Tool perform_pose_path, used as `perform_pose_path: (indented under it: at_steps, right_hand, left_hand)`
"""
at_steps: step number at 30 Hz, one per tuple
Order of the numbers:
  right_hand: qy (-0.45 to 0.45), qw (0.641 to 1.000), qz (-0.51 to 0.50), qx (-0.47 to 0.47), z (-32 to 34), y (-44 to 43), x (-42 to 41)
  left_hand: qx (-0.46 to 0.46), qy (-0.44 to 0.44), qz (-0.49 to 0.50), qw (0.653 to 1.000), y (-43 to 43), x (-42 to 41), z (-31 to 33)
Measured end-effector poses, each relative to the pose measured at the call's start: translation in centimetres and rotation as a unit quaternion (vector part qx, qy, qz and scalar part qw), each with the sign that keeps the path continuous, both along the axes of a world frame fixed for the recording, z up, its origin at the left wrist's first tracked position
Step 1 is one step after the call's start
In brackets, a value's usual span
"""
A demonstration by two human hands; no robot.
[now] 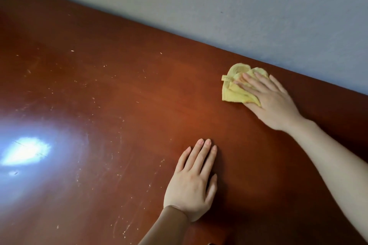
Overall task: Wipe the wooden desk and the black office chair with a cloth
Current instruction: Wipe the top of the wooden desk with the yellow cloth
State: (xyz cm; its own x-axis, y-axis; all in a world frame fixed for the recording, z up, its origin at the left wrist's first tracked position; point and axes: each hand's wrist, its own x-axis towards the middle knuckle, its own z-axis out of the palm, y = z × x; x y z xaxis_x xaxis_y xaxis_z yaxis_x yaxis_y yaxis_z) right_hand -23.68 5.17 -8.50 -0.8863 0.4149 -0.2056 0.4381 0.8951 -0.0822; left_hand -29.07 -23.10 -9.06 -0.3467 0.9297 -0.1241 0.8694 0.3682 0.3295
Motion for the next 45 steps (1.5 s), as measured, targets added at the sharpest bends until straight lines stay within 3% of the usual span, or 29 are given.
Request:
perform_pose_path:
  at_steps: [8,18,23,29,38,45]
  right_hand:
    - [0.017,1.0,-0.01,0.014,-0.7,2.1,-8.9]
    - [0.027,0.999,0.028,-0.031,-0.9,-3.7,-21.4]
    - [0.053,0.99,0.132,-0.01,-1.0,-6.8,-19.8]
    - [0.04,0.972,0.225,-0.047,-0.3,-8.2,-11.7]
    - [0.055,0.987,0.076,-0.133,0.5,-5.1,1.2]
    - [0.122,0.98,-0.12,-0.104,0.5,0.2,5.4]
  left_hand:
    - [-0.005,-0.012,0.0,1.0,-0.1,0.0,-0.4]
    - [0.013,-0.003,0.003,1.0,-0.3,-0.1,-0.5]
    - [0.019,-0.003,0.005,1.0,-0.3,-0.1,-0.5]
    - [0.011,0.0,0.004,1.0,-0.2,-0.1,-0.5]
    - [0.013,-0.016,0.008,1.0,-0.2,-0.1,-0.4]
    - [0.02,-0.027,0.008,0.999,-0.1,0.0,-0.5]
